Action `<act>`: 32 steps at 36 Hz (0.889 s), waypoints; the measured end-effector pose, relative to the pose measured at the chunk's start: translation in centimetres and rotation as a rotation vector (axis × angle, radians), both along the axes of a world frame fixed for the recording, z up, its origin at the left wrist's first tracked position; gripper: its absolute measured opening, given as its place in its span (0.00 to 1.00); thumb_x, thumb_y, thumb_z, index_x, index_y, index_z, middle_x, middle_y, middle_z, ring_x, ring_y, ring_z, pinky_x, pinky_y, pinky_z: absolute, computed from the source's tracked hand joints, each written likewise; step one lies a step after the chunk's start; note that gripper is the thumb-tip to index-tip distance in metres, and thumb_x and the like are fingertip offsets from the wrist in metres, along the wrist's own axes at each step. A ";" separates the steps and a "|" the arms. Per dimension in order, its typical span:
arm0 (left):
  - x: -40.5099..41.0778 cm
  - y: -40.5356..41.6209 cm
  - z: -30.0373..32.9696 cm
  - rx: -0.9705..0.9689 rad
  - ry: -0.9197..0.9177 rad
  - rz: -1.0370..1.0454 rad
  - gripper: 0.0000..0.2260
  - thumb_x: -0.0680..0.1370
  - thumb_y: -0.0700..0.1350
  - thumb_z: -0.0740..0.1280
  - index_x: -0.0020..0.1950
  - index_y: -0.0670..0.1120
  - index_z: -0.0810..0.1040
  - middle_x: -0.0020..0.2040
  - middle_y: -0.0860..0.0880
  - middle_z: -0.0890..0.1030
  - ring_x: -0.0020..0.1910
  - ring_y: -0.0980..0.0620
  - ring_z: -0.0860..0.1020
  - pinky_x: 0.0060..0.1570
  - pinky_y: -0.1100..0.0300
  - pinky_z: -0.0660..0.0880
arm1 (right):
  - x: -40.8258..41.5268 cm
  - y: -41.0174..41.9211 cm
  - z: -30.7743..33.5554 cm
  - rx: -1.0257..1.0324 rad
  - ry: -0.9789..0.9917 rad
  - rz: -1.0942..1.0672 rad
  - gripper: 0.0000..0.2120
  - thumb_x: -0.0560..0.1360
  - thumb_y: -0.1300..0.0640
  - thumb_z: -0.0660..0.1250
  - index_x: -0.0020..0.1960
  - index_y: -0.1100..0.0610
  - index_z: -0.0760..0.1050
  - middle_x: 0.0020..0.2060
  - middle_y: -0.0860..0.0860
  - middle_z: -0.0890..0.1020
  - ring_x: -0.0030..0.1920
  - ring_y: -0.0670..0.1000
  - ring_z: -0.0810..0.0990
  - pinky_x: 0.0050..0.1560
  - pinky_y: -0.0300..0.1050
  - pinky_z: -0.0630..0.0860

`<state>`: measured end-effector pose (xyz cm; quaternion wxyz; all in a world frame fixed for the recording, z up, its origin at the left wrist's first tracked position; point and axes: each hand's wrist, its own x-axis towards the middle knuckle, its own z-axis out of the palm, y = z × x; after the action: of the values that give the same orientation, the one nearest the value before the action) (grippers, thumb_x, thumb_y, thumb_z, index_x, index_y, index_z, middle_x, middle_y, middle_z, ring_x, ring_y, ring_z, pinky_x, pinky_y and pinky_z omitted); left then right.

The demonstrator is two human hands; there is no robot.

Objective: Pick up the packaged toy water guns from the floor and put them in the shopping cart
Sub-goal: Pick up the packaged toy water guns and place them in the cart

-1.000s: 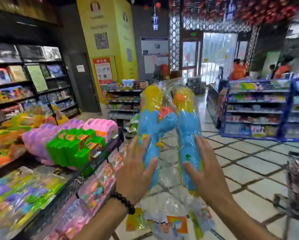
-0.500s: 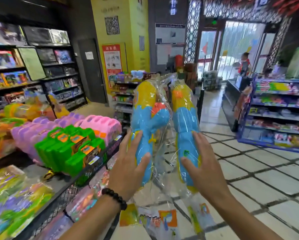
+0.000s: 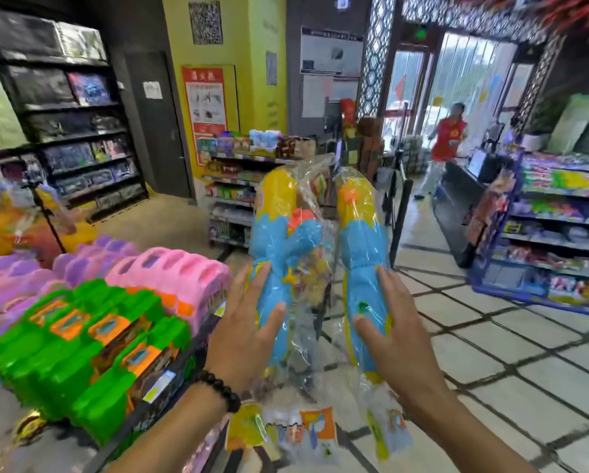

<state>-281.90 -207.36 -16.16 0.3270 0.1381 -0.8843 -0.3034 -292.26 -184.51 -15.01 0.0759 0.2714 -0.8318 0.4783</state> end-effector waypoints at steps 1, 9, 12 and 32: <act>-0.9 -1.0 -0.3 0.013 0.000 -0.009 0.27 0.81 0.58 0.64 0.77 0.68 0.57 0.80 0.60 0.56 0.77 0.69 0.50 0.66 0.79 0.46 | -1.1 -1.0 -0.3 -0.001 -0.001 0.002 0.38 0.78 0.51 0.70 0.82 0.43 0.55 0.80 0.38 0.57 0.79 0.38 0.55 0.78 0.46 0.59; -9.9 -9.0 -2.8 0.021 -0.068 0.030 0.28 0.80 0.60 0.63 0.79 0.64 0.58 0.80 0.57 0.58 0.79 0.63 0.53 0.70 0.75 0.47 | -11.0 -7.9 -3.1 0.026 -0.048 0.024 0.38 0.79 0.51 0.70 0.82 0.43 0.53 0.80 0.37 0.55 0.79 0.36 0.52 0.78 0.43 0.55; -13.8 -11.4 -3.7 0.048 -0.079 0.038 0.28 0.81 0.57 0.65 0.78 0.67 0.58 0.80 0.58 0.58 0.78 0.65 0.53 0.68 0.79 0.44 | -15.6 -10.2 -4.3 0.035 -0.065 0.036 0.39 0.79 0.51 0.70 0.83 0.43 0.53 0.80 0.36 0.54 0.79 0.36 0.51 0.78 0.41 0.54; -40.2 -25.9 -4.7 0.082 -0.125 0.191 0.27 0.81 0.58 0.65 0.79 0.63 0.62 0.79 0.61 0.58 0.63 0.85 0.52 0.66 0.67 0.58 | -47.6 -23.8 -7.8 -0.037 -0.187 0.062 0.37 0.79 0.52 0.70 0.82 0.42 0.56 0.78 0.39 0.60 0.77 0.41 0.61 0.74 0.43 0.61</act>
<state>-322.07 -233.22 -20.83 0.2925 0.2537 -0.8726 -0.2976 -339.89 -208.28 -22.79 -0.0120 0.2495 -0.8175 0.5188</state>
